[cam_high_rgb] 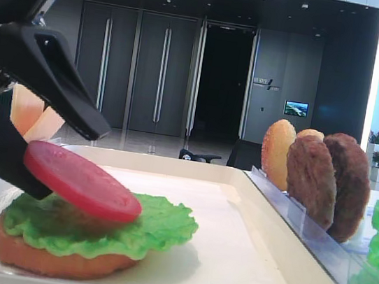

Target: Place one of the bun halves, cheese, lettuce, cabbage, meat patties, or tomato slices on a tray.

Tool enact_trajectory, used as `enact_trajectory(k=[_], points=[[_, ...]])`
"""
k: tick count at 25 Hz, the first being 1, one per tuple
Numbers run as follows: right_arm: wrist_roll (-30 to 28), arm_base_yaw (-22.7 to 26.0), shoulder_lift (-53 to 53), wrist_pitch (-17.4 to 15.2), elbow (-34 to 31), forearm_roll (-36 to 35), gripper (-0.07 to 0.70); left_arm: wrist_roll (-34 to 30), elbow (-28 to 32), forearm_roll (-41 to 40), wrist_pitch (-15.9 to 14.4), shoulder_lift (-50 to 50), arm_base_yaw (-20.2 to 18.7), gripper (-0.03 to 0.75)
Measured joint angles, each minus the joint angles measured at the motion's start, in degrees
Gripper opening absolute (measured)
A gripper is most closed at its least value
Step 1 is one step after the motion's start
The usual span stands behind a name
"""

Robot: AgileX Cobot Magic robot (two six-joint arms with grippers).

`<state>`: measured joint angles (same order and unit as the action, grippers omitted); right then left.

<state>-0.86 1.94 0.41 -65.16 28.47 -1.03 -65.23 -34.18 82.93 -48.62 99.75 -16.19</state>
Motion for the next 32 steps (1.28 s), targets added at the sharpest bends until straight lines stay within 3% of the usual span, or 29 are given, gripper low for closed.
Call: enact_trajectory(k=[7, 11, 18, 27, 32], points=[[0.00, 0.00, 0.00, 0.00, 0.00, 0.00, 0.540, 8.51, -0.36, -7.66, 1.28, -1.74, 0.00, 0.458], [0.00, 0.00, 0.00, 0.00, 0.00, 0.00, 0.540, 17.16, -2.95, -16.81, 3.28, -4.83, 0.00, 0.461], [0.00, 0.00, 0.00, 0.00, 0.00, 0.00, 0.540, 32.89, -9.85, -31.74, 3.37, -7.59, 0.00, 0.461], [0.00, 0.00, 0.00, 0.00, 0.00, 0.00, 0.540, 48.56, -21.48, -49.93, -3.81, -8.03, 0.00, 0.461], [0.00, 0.00, 0.00, 0.00, 0.00, 0.00, 0.540, 53.91, -27.09, -59.02, -8.23, -9.45, 1.00, 0.461]])
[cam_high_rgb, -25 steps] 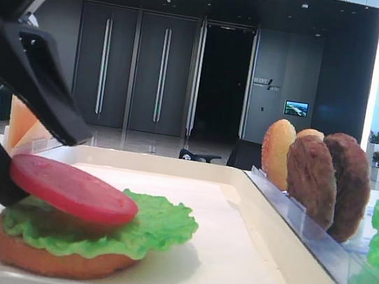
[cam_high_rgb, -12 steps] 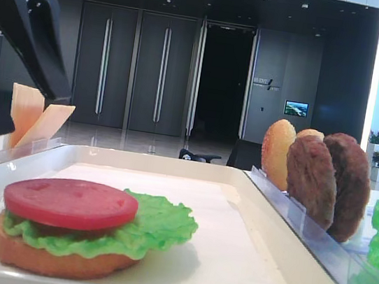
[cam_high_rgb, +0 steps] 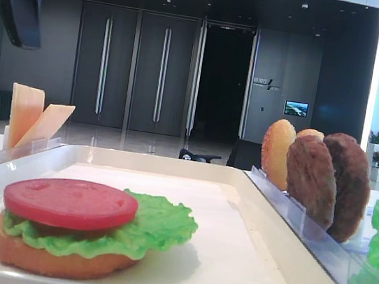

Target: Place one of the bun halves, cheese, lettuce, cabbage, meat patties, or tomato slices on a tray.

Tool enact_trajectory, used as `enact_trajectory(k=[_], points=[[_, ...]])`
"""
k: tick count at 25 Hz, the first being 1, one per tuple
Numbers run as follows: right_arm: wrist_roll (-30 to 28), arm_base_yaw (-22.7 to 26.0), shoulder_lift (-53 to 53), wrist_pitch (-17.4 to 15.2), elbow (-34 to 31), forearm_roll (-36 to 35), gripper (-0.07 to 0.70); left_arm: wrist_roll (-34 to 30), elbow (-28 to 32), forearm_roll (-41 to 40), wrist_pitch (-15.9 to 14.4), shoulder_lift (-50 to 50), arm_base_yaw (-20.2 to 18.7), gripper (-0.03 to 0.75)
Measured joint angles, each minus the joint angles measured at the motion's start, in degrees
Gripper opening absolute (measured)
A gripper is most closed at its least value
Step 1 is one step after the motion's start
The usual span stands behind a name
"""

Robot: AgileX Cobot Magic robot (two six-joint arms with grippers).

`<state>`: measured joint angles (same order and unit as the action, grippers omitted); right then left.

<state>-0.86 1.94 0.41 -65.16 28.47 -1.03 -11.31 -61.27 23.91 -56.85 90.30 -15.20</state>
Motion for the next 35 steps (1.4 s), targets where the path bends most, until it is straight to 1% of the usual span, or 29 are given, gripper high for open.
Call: enact_trajectory(k=[3, 8, 10, 12, 15, 17, 20, 24, 27, 30, 35], points=[[0.00, 0.00, 0.00, 0.00, 0.00, 0.00, 0.540, 1.25, -2.25, -3.61, -3.54, -0.75, 2.74, 0.461], [0.00, 0.00, 0.00, 0.00, 0.00, 0.00, 0.540, 1.48, -4.34, -8.45, -9.29, -1.60, 9.19, 0.461], [0.00, 0.00, 0.00, 0.00, 0.00, 0.00, 0.540, 1.53, -4.52, -10.18, -11.08, -1.95, 11.62, 0.461], [0.00, 0.00, 0.00, 0.00, 0.00, 0.00, 0.540, 1.58, -4.57, -12.12, -12.16, -2.36, 13.84, 0.461], [0.00, 0.00, 0.00, 0.00, 0.00, 0.00, 0.540, 2.99, -4.59, -14.95, -12.58, -2.78, 16.12, 0.461], [0.00, 0.00, 0.00, 0.00, 0.00, 0.00, 0.540, 4.69, -4.70, -18.49, -12.64, -3.18, 16.93, 0.458], [0.00, 0.00, 0.00, 0.00, 0.00, 0.00, 0.540, 5.58, -4.70, -23.91, -12.70, -4.43, 17.29, 0.443], [0.00, 0.00, 0.00, 0.00, 0.00, 0.00, 0.540, 7.07, -4.70, -26.52, -12.75, -6.89, 17.29, 0.432], [0.00, 0.00, 0.00, 0.00, 0.00, 0.00, 0.540, 8.59, -4.23, -26.89, -12.75, -9.31, 17.29, 0.432], [0.00, 0.00, 0.00, 0.00, 0.00, 0.00, 0.540, 8.84, -0.91, -26.94, -12.80, -13.17, 17.29, 0.430], [0.00, 0.00, 0.00, 0.00, 0.00, 0.02, 0.540, 8.91, 8.21, -26.94, -12.97, -22.59, 17.29, 0.430]])
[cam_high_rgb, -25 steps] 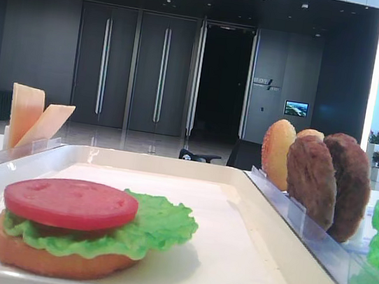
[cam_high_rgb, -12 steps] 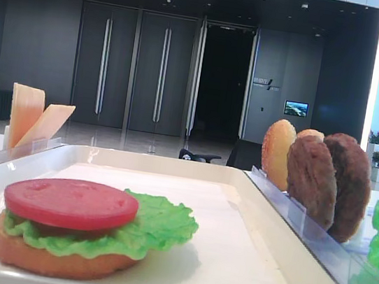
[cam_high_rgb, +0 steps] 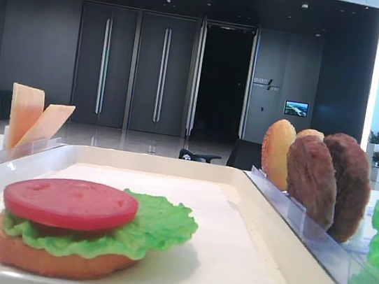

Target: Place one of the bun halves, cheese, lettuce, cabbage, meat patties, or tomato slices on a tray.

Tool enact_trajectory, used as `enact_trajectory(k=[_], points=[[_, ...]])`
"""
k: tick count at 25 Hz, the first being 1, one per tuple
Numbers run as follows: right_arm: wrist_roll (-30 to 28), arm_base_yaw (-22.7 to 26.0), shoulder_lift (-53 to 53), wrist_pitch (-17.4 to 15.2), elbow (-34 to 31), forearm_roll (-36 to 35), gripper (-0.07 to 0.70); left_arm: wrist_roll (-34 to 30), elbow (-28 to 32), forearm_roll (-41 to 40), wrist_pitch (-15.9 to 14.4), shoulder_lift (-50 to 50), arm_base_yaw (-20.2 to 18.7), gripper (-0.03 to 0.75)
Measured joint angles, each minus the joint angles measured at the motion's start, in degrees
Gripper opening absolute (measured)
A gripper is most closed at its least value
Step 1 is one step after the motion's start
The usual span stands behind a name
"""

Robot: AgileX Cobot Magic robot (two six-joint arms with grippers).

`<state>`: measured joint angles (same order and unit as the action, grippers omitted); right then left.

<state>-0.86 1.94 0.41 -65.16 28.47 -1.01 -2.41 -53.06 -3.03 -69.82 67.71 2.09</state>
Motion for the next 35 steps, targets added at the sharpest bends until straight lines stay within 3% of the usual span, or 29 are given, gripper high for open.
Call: enact_trajectory(k=[3, 12, 16, 28, 35], points=[[0.00, 0.00, 0.00, 0.00, 0.00, 0.00, 0.540, 0.06, 5.77, 0.13, 0.08, -7.60, 0.00, 0.430], [0.00, 0.00, 0.00, 0.00, 0.00, 0.00, 0.540, 0.09, 20.71, 0.47, 6.64, -31.55, 0.00, 0.430], [0.00, 0.00, 0.00, 0.00, 0.00, 0.00, 0.540, 0.40, 24.83, 0.57, 6.90, -40.79, 0.00, 0.430], [0.00, 0.00, 0.00, 0.00, 0.00, 0.00, 0.540, 4.45, 26.11, 0.01, 6.71, -62.45, 0.00, 0.430], [0.00, 0.00, 0.00, 0.00, 0.00, 0.00, 0.540, 4.63, 26.11, -0.05, 6.28, -68.58, 0.00, 0.430]])
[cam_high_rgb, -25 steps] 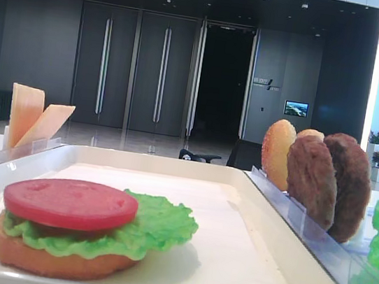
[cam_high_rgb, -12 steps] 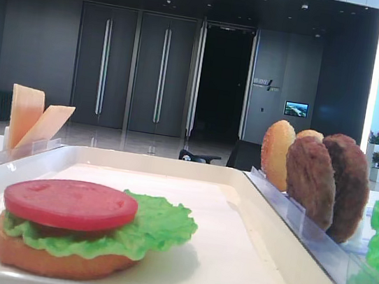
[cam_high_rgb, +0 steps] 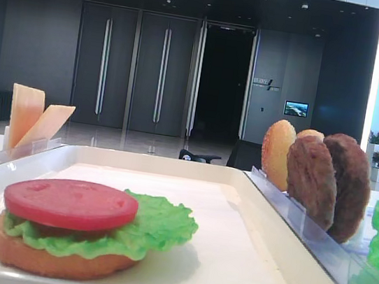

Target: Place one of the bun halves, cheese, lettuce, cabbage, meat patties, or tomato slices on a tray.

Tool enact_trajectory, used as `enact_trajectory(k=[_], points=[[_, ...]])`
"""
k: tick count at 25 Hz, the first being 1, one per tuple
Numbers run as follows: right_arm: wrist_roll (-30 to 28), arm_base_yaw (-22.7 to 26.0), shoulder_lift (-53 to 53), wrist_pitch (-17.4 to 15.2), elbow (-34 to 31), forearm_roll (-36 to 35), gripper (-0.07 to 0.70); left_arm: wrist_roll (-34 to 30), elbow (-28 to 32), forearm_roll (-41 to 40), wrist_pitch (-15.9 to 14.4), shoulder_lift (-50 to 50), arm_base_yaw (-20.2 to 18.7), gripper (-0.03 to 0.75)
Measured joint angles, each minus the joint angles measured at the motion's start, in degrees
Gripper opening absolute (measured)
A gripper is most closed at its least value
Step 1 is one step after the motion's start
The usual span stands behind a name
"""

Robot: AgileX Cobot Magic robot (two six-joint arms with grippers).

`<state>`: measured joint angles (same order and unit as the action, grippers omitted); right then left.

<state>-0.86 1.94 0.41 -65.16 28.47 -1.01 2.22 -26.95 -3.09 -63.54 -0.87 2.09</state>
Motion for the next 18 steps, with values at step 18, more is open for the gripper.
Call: enact_trajectory(k=[18], points=[[0.00, 0.00, 0.00, 0.00, 0.00, 0.00, 0.540, 0.00, 0.00, -0.03, 0.00, 0.00, 0.00, 0.430]])
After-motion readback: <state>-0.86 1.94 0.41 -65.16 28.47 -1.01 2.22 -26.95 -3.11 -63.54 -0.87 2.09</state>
